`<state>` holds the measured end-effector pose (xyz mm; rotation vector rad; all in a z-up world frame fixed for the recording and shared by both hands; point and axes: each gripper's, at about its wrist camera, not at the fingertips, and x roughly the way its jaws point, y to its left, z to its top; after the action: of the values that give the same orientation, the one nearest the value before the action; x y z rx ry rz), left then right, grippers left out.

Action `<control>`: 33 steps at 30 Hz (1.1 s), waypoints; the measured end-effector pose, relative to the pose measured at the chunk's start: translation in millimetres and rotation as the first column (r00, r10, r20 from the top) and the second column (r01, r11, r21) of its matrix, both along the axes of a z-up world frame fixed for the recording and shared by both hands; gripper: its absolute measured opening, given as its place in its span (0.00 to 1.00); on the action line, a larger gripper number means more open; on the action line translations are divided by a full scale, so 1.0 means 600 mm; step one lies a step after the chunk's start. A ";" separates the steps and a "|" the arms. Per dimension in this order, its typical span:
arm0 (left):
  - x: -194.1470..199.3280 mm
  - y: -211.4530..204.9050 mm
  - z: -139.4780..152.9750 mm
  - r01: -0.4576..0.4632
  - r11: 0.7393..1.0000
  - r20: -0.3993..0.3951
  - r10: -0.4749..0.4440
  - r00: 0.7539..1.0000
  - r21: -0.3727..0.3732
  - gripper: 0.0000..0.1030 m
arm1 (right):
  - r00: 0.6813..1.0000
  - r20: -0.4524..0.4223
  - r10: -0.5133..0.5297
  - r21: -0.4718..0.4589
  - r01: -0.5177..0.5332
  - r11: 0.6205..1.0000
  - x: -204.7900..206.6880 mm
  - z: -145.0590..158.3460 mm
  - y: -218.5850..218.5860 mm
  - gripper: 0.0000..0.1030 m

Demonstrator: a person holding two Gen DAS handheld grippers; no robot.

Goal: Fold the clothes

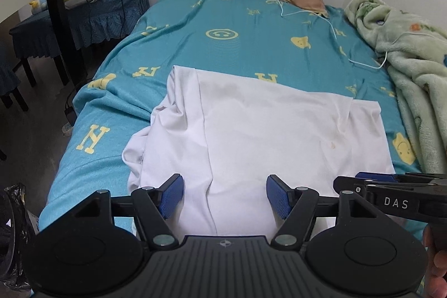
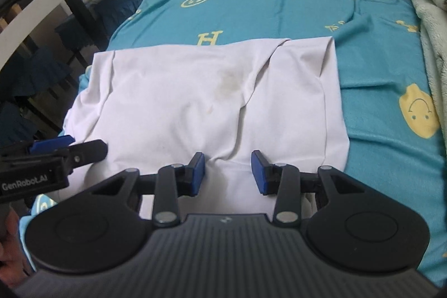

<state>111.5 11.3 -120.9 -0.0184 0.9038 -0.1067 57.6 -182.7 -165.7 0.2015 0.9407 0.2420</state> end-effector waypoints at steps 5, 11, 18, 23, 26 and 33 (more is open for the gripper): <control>-0.026 0.006 0.024 -0.020 0.998 -0.016 0.019 1.000 -0.057 0.69 | 1.000 -0.017 -0.015 0.036 0.015 0.999 0.007 0.004 -0.006 0.39; -0.101 0.052 0.047 -0.144 0.930 -0.092 0.120 0.989 -0.339 0.78 | 0.999 -0.025 -0.036 0.129 0.039 0.991 -0.001 0.024 -0.019 0.39; -0.099 0.125 -0.062 -0.472 0.628 -0.395 0.270 0.878 -0.619 0.80 | 0.997 -0.027 -0.074 0.295 0.079 0.952 -0.038 0.058 -0.053 0.40; -0.086 0.144 -0.097 -0.544 0.452 -0.430 0.336 0.838 -0.707 0.71 | 0.993 -0.094 -0.076 0.526 0.115 0.843 -0.063 0.067 -0.077 0.40; -0.087 0.149 -0.092 -0.569 0.421 -0.431 0.382 0.817 -0.706 0.47 | 0.986 -0.165 -0.035 0.646 0.135 0.751 -0.073 0.054 -0.070 0.40; -0.088 0.153 -0.030 -0.451 0.386 -0.293 0.403 0.867 -0.805 0.21 | 0.937 -0.346 -0.044 0.811 0.322 0.488 -0.090 -0.007 -0.049 0.52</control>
<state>58.9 102.9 -138.8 -1.2295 0.7828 -0.0585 3.8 -212.2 -169.7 1.3222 0.9996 0.4855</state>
